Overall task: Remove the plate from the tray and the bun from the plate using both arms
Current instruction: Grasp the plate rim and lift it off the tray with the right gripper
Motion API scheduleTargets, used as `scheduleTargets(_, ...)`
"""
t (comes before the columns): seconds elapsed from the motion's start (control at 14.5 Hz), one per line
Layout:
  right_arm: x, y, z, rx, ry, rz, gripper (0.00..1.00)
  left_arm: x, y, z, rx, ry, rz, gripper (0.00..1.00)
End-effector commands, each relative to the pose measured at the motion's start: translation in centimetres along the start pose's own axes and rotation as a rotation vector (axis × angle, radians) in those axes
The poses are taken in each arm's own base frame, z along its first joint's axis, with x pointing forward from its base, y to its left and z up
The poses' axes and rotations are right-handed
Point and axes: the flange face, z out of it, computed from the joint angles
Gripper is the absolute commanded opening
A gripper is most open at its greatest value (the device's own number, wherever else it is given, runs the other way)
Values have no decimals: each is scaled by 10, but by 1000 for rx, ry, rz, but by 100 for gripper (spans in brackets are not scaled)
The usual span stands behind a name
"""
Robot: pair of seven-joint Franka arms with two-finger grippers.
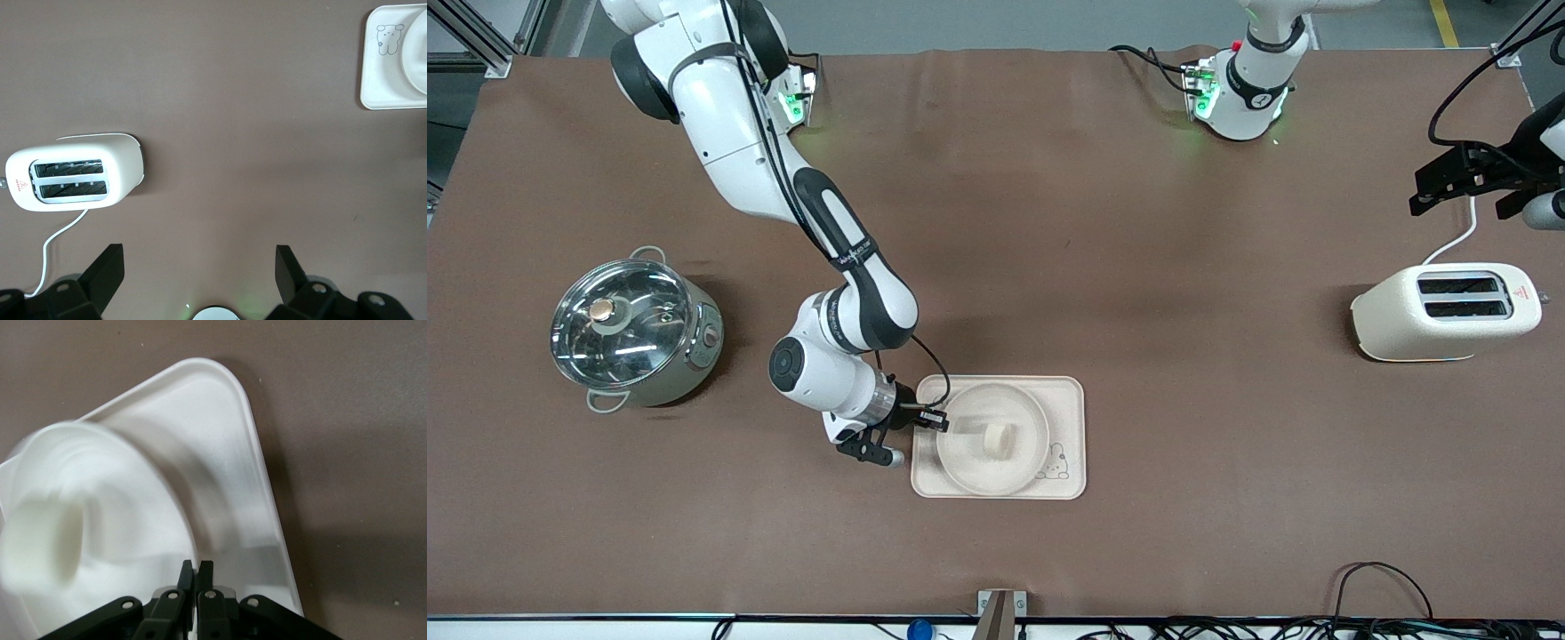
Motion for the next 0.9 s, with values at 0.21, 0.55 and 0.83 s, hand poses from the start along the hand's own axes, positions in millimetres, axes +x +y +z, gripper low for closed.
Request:
scheduleTargets(0.21, -17, -28, -43, 19, -8, -76, 1, 2, 3, 0, -14, 8, 3, 100)
scheduleTargets(0.55, -102, -14, -86, -44, -47, -236, 1, 18, 5, 9, -21, 40, 3, 100)
scheduleTargets(0.83, -152, 20, -62, -119, -110, -247, 1, 31, 8, 30, -23, 5, 8, 100)
